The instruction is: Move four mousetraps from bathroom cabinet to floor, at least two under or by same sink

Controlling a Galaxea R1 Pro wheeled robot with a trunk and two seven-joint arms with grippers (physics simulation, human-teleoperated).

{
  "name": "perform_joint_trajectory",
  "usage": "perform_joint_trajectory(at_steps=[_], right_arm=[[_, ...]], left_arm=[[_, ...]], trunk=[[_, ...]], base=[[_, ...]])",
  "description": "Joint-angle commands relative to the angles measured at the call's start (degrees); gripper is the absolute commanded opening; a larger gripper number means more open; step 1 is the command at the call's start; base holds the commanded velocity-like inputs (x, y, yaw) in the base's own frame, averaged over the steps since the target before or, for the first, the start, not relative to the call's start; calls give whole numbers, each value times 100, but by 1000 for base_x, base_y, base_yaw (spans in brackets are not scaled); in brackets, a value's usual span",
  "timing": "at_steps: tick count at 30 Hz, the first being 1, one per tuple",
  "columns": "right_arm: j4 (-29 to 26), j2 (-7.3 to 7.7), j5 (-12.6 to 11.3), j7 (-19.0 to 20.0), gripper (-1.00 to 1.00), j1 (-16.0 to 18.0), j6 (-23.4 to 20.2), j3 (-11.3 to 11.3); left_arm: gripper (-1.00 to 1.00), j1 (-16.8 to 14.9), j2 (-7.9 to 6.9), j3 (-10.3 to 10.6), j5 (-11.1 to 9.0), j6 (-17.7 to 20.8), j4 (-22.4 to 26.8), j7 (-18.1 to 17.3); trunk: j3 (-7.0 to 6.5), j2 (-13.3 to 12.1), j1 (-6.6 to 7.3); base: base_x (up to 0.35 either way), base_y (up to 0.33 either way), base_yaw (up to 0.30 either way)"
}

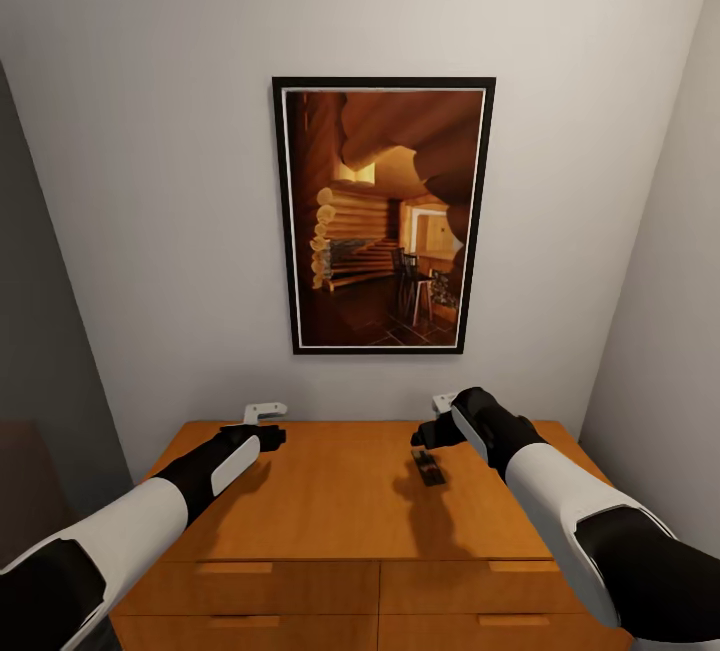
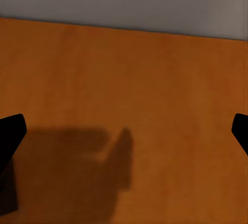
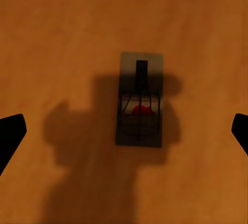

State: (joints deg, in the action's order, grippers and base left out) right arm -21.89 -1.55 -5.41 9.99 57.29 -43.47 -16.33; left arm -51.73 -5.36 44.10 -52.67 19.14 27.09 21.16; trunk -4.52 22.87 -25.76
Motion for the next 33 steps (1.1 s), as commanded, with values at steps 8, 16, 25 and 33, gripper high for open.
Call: perform_joint_trajectory(at_steps=[8, 16, 25, 33], right_arm=[[-8, 6, -49, -15, 100, 3, -21, -46], [-8, 6, -60, -15, 100, 2, -23, -48], [-6, 6, -79, -9, 100, 3, -43, -53], [-1, 6, -90, -13, 100, 4, -54, -48]], left_arm=[[100, -4, -11, 46, -51, 11, 16, 46], [100, -4, -16, 46, -51, 11, 16, 46], [100, -4, -31, 46, -51, 11, 16, 46], [100, -4, -22, 46, -51, 11, 16, 46]], trunk=[[129, 286, -156], [272, 607, -332], [434, 968, -530], [506, 1128, -618]], base=[[0, 0, 0], [0, 0, 0], [0, 0, 0], [0, 0, 0]])
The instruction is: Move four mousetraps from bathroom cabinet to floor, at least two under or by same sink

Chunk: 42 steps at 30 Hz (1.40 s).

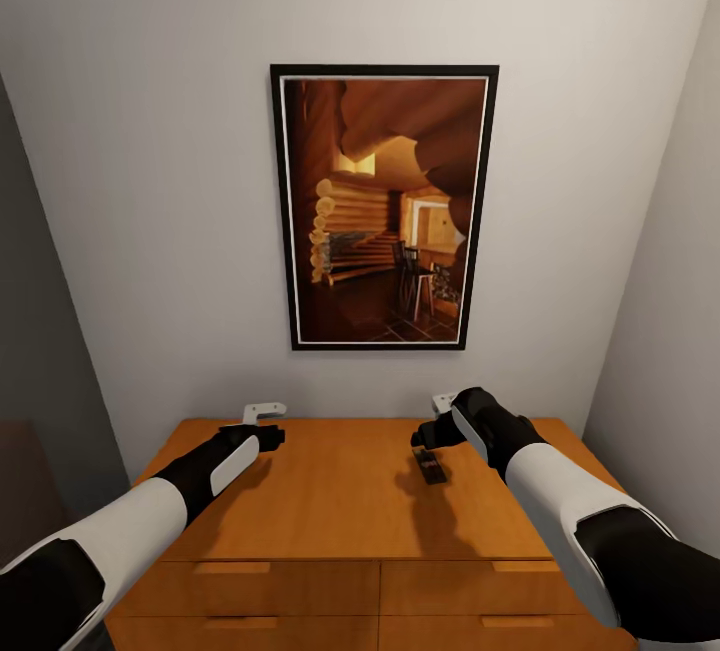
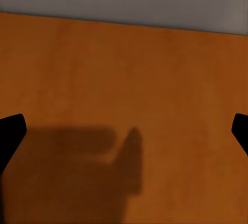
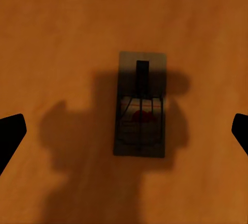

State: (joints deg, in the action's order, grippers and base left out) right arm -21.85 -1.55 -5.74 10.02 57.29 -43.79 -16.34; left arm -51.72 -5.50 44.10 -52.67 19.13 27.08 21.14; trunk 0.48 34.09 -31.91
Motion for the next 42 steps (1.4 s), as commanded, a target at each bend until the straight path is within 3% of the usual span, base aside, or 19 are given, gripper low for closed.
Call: perform_joint_trajectory(at_steps=[1, 16, 26, 36, 42], right_arm=[[-4, 5, -57, -16, 100, 6, -22, -47], [-3, 5, -59, -222, 100, 4, -10, -38], [-3, 5, -59, -260, 100, 6, -7, -36], [-3, 5, -59, -264, 100, 4, 0, -36], [-3, 5, -59, -264, 100, 4, 1, -36]], left_arm=[[100, -5, -6, 46, -51, 11, 16, 48], [100, -5, -50, 41, -60, -18, 150, 32], [100, -5, -35, -8, -72, 78, 863, 150], [100, -5, -32, -73, -102, 870, 1638, 691], [100, -2, -66, -178, -109, 1194, 1927, 807]], trunk=[[5, 6, -2], [5, 6, -2], [5, 6, -2], [5, 6, -2], [5, 6, -2]], base=[[0, 0, 0], [0, 0, 0], [0, 0, 0], [0, 0, 0], [0, 0, 0]])
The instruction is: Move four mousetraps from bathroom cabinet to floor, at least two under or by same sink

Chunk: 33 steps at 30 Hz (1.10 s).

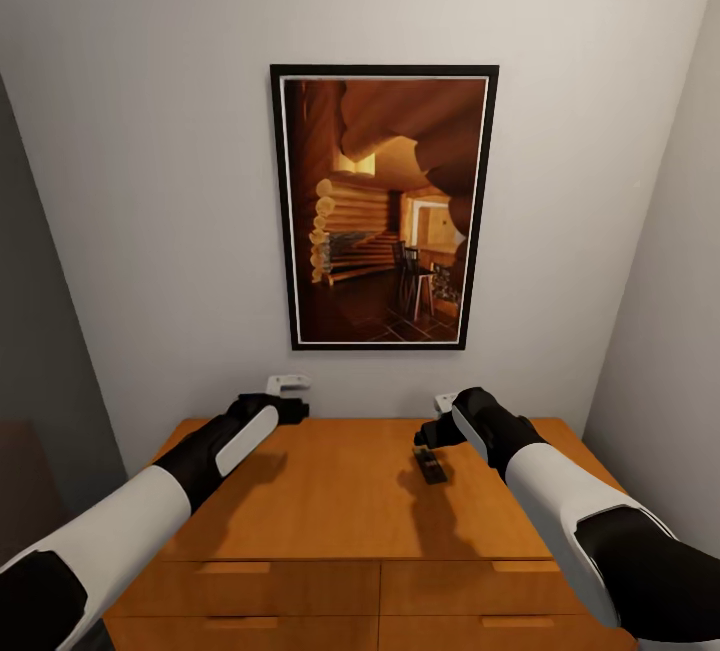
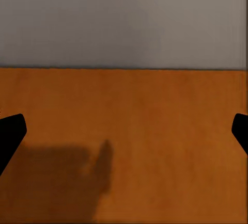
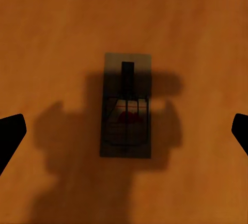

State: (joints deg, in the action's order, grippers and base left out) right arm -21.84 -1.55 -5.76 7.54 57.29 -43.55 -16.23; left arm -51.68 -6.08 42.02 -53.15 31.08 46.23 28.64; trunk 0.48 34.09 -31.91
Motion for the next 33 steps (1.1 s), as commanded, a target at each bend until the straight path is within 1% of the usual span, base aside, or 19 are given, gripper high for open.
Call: perform_joint_trajectory(at_steps=[1, 4, 5, 8, 16, 27, 33], right_arm=[[-5, 6, -56, -16, 100, 5, -22, -47], [-5, 6, -56, -16, 100, 4, -22, -47], [-5, 6, -56, -16, 100, 4, -22, -47], [-5, 6, -56, -16, 100, 5, -22, -47], [-5, 6, -56, -16, 100, 5, -22, -47], [-5, 6, -56, -16, 100, 5, -22, -47], [-5, 6, -56, -16, 100, 6, -22, -47]], left_arm=[[100, -5, -11, -7, -61, 35, 38, 65], [100, -3, -18, -133, -62, 108, 91, 81], [100, -2, -20, -204, -63, 137, 110, 87], [100, -1, -23, -286, -63, 168, 133, 94], [100, 0, -19, -334, -63, 185, 155, 98], [100, 7, -24, -346, -63, 195, 380, 103], [100, 13, -19, -345, -63, 196, 417, 106]], trunk=[[5, 6, -2], [5, 6, -2], [5, 6, -2], [5, 6, -2], [5, 6, -2], [203, 447, -244], [310, 688, -376]], base=[[0, 0, 0], [0, 0, 0], [0, 0, 0], [0, 0, 0], [0, 0, 0], [0, 0, 0], [0, 0, 0]])
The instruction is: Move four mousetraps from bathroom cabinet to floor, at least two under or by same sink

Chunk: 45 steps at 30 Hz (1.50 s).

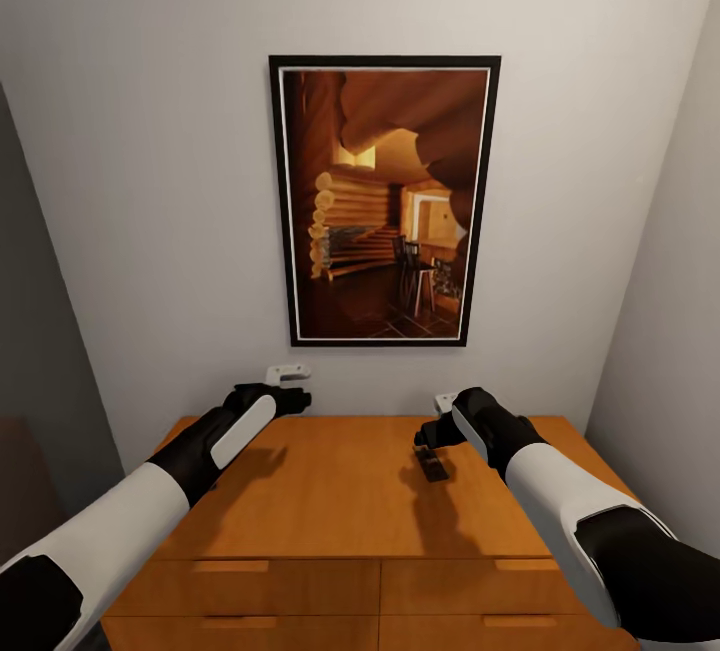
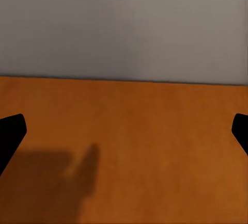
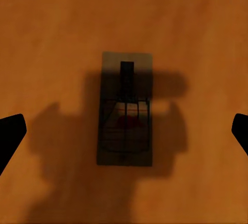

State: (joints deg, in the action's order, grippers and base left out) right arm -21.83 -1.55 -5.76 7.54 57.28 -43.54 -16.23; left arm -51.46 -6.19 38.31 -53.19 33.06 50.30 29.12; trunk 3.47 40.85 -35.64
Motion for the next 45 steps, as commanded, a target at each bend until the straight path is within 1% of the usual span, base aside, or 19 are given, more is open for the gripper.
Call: perform_joint_trajectory(at_steps=[1, 17, 38, 45], right_arm=[[-5, 5, -57, -18, 100, 8, -23, -47], [-5, 5, -57, -17, 100, 4, -23, -53], [-4, 5, -58, -18, 100, 4, -51, -65], [-5, 5, -55, -15, 100, 4, -51, -65]], left_arm=[[100, -9, -7, 27, -60, -2, 13, 58], [100, -4, -13, 27, -60, -2, 22, 58], [100, -4, -5, 35, -60, -2, 24, 58], [100, -4, 6, 41, -58, -2, 24, 58]], trunk=[[30, 51, -25], [317, 693, -376], [317, 693, -376], [442, 974, -530]], base=[[0, 0, 0], [0, 0, 0], [0, 0, 0], [0, 0, 0]])
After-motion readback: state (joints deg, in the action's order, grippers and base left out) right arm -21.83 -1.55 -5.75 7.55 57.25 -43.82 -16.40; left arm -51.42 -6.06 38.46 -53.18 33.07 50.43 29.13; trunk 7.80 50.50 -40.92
